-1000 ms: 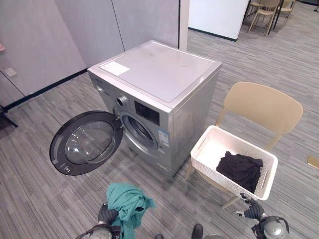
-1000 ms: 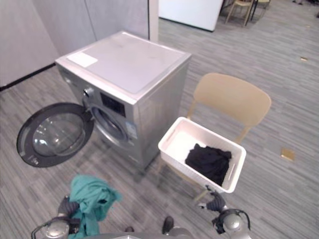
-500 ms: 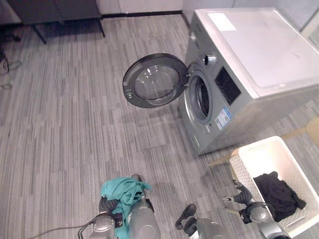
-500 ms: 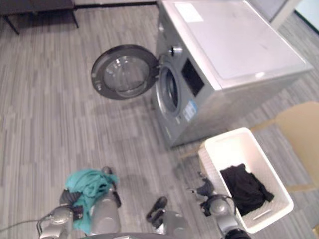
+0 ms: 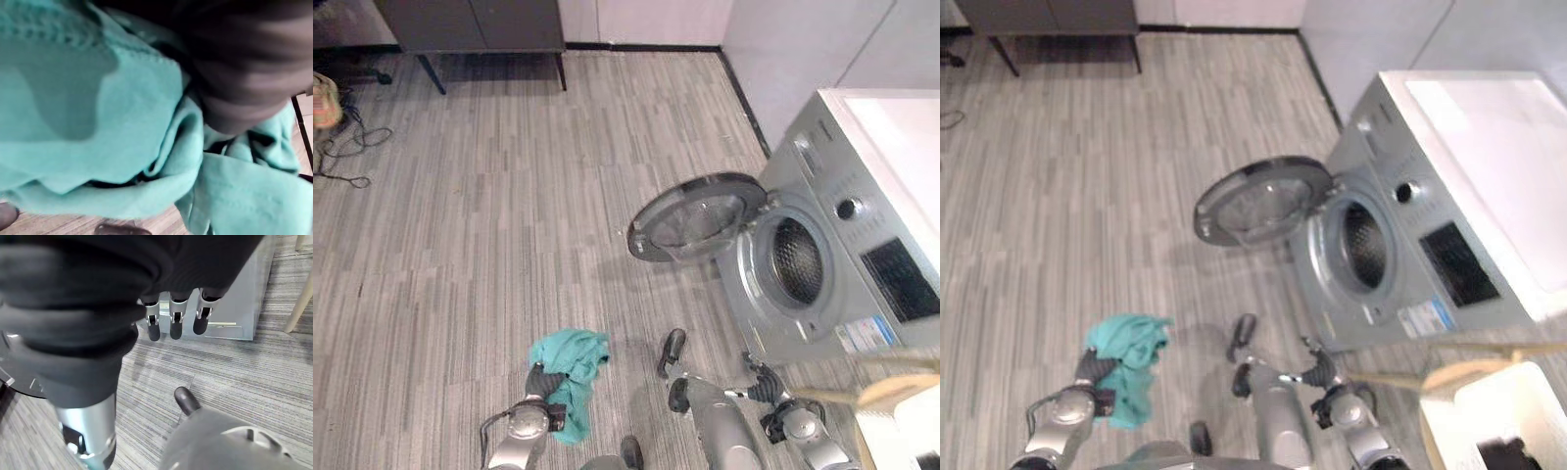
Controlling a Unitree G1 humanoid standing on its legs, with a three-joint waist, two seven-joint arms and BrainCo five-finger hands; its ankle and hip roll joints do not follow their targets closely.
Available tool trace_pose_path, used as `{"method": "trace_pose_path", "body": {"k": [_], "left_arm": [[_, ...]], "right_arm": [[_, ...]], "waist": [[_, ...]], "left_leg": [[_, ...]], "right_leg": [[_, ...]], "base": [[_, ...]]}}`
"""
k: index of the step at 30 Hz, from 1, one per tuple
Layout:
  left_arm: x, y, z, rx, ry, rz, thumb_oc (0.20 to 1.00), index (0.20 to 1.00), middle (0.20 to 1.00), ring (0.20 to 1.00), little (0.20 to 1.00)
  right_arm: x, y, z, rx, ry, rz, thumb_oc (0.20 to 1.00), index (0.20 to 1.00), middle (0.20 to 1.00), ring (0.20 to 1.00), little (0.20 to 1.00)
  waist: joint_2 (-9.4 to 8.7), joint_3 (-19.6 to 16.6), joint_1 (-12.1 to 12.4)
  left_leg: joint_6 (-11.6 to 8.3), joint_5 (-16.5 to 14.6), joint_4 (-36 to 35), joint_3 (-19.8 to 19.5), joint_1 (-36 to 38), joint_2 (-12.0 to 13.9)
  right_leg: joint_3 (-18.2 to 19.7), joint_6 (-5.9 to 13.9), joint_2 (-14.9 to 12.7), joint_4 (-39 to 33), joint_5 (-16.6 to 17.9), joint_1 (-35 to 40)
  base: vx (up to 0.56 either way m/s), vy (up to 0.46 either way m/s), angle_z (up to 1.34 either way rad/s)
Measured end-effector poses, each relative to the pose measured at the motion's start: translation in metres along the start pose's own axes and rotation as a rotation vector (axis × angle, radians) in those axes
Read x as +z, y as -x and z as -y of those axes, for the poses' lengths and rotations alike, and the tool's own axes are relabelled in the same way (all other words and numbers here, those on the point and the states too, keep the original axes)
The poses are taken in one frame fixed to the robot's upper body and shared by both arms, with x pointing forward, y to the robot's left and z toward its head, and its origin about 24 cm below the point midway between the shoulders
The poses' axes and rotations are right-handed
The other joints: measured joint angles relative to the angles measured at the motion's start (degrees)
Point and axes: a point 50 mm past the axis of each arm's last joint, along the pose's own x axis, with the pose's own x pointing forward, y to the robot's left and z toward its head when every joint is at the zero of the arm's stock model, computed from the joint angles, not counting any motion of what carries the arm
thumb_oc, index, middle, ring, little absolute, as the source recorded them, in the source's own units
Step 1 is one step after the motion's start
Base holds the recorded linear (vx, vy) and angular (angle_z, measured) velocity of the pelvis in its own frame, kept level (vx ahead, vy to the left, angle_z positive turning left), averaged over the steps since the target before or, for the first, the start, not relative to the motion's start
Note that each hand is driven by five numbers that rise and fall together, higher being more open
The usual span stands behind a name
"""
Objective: Grab the laundry basket,head to the washer,open it,put in the laundry and shut it.
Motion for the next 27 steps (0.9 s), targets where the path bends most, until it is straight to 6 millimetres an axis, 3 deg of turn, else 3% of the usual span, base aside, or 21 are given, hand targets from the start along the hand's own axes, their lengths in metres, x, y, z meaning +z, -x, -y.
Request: {"method": "trace_pose_path", "body": {"k": [1, 2, 3, 4, 5, 6, 7, 8, 9, 10, 13, 14, 16, 17, 18, 19, 21, 24, 27], "left_arm": [[-0.005, 0.005, 0.004, -0.035, -0.019, -0.004, 0.2, 0.2, 0.2, 0.2, 0.2], [-0.011, 0.008, 0.01, -0.053, -0.028, -0.02, 0.2, 0.2, 0.2, 0.2, 0.2], [-0.016, 0.011, 0.015, -0.072, -0.028, -0.036, 0.2, 0.2, 0.2, 0.2, 0.2], [-0.018, 0.013, 0.021, -0.098, -0.021, -0.041, 0.2, 0.2, 0.2, 0.2, 0.2], [-0.018, 0.014, 0.02, -0.103, -0.023, -0.04, 0.2, 0.2, 0.2, 0.2, 0.2], [-0.013, 0.012, 0.01, -0.081, -0.03, -0.021, 0.2, 0.2, 0.2, 0.2, 0.2], [-0.01, 0.011, 0.008, -0.079, -0.038, -0.011, 0.2, 0.2, 0.2, 0.2, 0.2], [-0.004, 0.008, 0.002, -0.066, -0.05, 0.002, 0.2, 0.2, 0.2, 0.2, 0.2], [0.002, 0.004, -0.002, -0.06, -0.058, 0.021, 0.2, 0.2, 0.2, 0.2, 0.2], [0.012, 0.0, -0.004, -0.055, -0.065, 0.048, 0.2, 0.2, 0.2, 0.2, 0.2], [0.023, -0.004, 0.009, -0.093, -0.076, 0.083, 0.2, 0.2, 0.2, 0.2, 0.2], [0.023, -0.005, 0.013, -0.106, -0.075, 0.082, 0.2, 0.2, 0.2, 0.2, 0.2], [0.003, 0.004, 0.025, -0.142, -0.073, 0.024, 0.2, 0.2, 0.2, 0.2, 0.2], [-0.007, 0.009, 0.02, -0.134, -0.091, -0.005, 0.2, 0.2, 0.2, 0.2, 0.2], [-0.009, 0.01, 0.016, -0.122, -0.095, -0.011, 0.2, 0.2, 0.2, 0.2, 0.2], [-0.009, 0.01, 0.009, -0.106, -0.106, -0.013, 0.2, 0.2, 0.2, 0.2, 0.2], [-0.006, 0.008, -0.009, -0.05, -0.142, -0.004, 0.2, 0.2, 0.2, 0.2, 0.2], [0.017, 0.0, -0.022, -0.017, -0.183, 0.061, 0.2, 0.2, 0.2, 0.2, 0.2], [0.032, 0.0, -0.02, -0.029, -0.218, 0.126, 0.2, 0.2, 0.2, 0.2, 0.2]], "right_arm": [[-0.01, 0.005, -0.004, 0.011, -0.004, -0.03, 1.0, 1.0, 1.0, 1.0, 1.0], [-0.013, 0.005, -0.001, 0.003, 0.0, -0.041, 1.0, 1.0, 1.0, 1.0, 1.0], [-0.016, 0.007, 0.003, -0.005, 0.004, -0.05, 1.0, 1.0, 1.0, 1.0, 1.0], [-0.021, 0.007, 0.01, -0.014, 0.03, -0.066, 1.0, 1.0, 1.0, 1.0, 1.0], [-0.02, 0.007, 0.013, -0.025, 0.023, -0.059, 1.0, 1.0, 1.0, 1.0, 1.0], [-0.009, 0.003, 0.025, -0.081, -0.01, -0.017, 1.0, 1.0, 1.0, 1.0, 1.0], [-0.008, 0.002, 0.026, -0.084, -0.01, -0.013, 1.0, 1.0, 1.0, 1.0, 1.0], [-0.006, 0.0, 0.027, -0.083, -0.012, -0.014, 1.0, 1.0, 1.0, 1.0, 1.0], [-0.007, 0.0, 0.024, -0.074, -0.011, -0.017, 1.0, 1.0, 1.0, 1.0, 1.0], [-0.006, 0.0, 0.024, -0.074, -0.009, -0.017, 1.0, 1.0, 1.0, 1.0, 1.0], [-0.013, -0.001, 0.029, -0.063, 0.038, -0.048, 1.0, 1.0, 1.0, 1.0, 1.0], [-0.018, 0.0, 0.031, -0.067, 0.045, -0.067, 1.0, 1.0, 1.0, 1.0, 1.0], [-0.041, 0.012, 0.035, -0.068, 0.068, -0.142, 1.0, 1.0, 1.0, 1.0, 1.0], [-0.053, 0.017, 0.028, -0.044, 0.069, -0.19, 1.0, 1.0, 1.0, 1.0, 1.0], [-0.055, 0.018, 0.025, -0.031, 0.07, -0.193, 1.0, 1.0, 1.0, 1.0, 1.0], [-0.054, 0.018, 0.022, -0.023, 0.066, -0.187, 1.0, 1.0, 1.0, 1.0, 1.0], [-0.048, 0.016, 0.01, 0.002, 0.044, -0.17, 1.0, 1.0, 1.0, 1.0, 1.0], [-0.043, 0.015, -0.008, 0.049, 0.003, -0.153, 1.0, 1.0, 1.0, 1.0, 1.0], [-0.035, 0.01, -0.013, 0.055, -0.013, -0.129, 1.0, 1.0, 1.0, 1.0, 1.0]], "waist": [[-0.74, -0.7, 0.1], [-0.24, -1.3, 0.4], [-0.1, -2.3, 0.1], [0.85, -3.9, 0.1], [1.21, -4.1, -0.2], [0.22, -4.1, 0.7], [-0.3, -4.1, 0.5], [-2.46, -4.0, 0.4], [-4.01, -3.9, 1.4], [-4.97, -3.7, -0.2], [-4.53, -3.6, 0.5], [-3.68, -3.6, 0.5], [0.39, -5.4, -1.5], [0.0, -5.4, -1.4], [-0.06, -5.7, -0.9], [-0.77, -5.5, -1.4], [-1.48, -5.3, -1.7], [-2.84, -4.9, -1.5], [-3.47, -5.0, -1.5]], "left_leg": [[-0.28, -0.2, 0.6, 0.2, 2.3, -1.2], [-0.37, -0.3, 2.4, 0.2, 3.6, -1.3], [-1.1, -0.4, 6.4, 0.1, 3.1, -1.5], [-3.94, 0.4, 18.7, 0.6, -1.4, 0.8], [-4.82, -0.6, 23.3, 1.2, -3.0, 1.9], [-4.47, -0.3, 43.6, 3.2, -13.7, 6.9], [-4.38, -0.6, 46.3, 3.7, -16.5, 8.2], [-1.66, -3.5, 43.3, -1.2, -21.6, 6.9], [-1.7, -3.8, 35.6, -3.1, -23.2, 6.8], [-1.89, -1.5, 23.9, -13.3, -27.6, 6.0], [-3.11, 6.0, 11.3, -26.3, -28.5, 4.3], [-2.38, 7.6, 10.9, -26.2, -28.5, 4.5], [-0.77, 10.1, 11.0, -23.6, -26.6, 6.3], [-0.21, 13.5, 6.7, -20.2, -22.4, 6.0], [-0.19, 15.2, 4.0, -17.5, -21.0, 5.9], [0.82, 15.7, 2.9, -14.3, -20.1, 5.3], [1.08, 16.0, 0.0, -9.2, -17.7, 3.6], [1.78, 15.5, -0.7, -5.7, -16.7, 2.9], [1.85, 15.4, -2.2, -5.2, -15.5, 2.2]], "right_leg": [[-0.5, -3.59, 0.7, 1.1, -0.6, 3.4], [3.3, -10.17, 2.2, -0.3, 3.4, 4.7], [5.7, -13.73, 2.2, -1.8, 6.7, 6.4], [9.4, -14.43, 3.7, -7.7, 11.1, 11.4], [10.8, -14.04, 5.1, -10.2, 11.4, 13.9], [16.3, -13.34, 7.1, -12.4, 11.5, 17.6], [17.8, -12.71, 7.5, -12.7, 11.1, 18.7], [21.3, -11.34, 6.9, -13.3, 10.9, 19.8], [24.5, -11.19, 6.9, -13.2, 10.8, 20.7], [29.7, -8.59, 7.0, -14.1, 9.2, 23.8], [38.7, -6.05, 7.2, -13.9, 7.7, 26.3], [38.6, -5.58, 7.1, -13.9, 7.3, 27.1], [38.7, -3.9, 8.0, -12.8, 5.1, 28.5], [39.4, -1.31, 6.6, -5.5, 0.8, 26.1], [37.3, 0.16, 5.5, -1.7, -1.2, 23.8], [35.7, 0.36, 4.1, 0.4, -1.6, 21.6], [36.0, 1.71, 1.5, 2.7, -2.5, 19.0], [35.9, 2.53, 0.5, 2.6, -2.0, 18.5], [35.9, 2.68, 0.3, 0.8, -1.9, 18.9]], "base": [[0.23, -0.07, 0.05], [0.19, -0.068, 0.14], [0.34, -0.223, 0.07], [0.25, -0.201, 0.0], [0.32, -0.154, -1.05], [0.24, 0.032, -1.22], [0.3, 0.063, -1.64], [0.21, 0.089, -1.41], [0.27, 0.134, -2.02], [0.27, 0.148, -1.87], [0.22, 0.158, -1.74], [0.23, 0.218, -1.64], [0.15, 0.21, -1.17], [0.1, 0.16, -1.17], [0.1, 0.161, -1.33], [0.05, 0.105, -1.11], [0.04, 0.085, -1.13], [0.06, 0.087, -0.55], [0.05, 0.064, -0.26]]}}
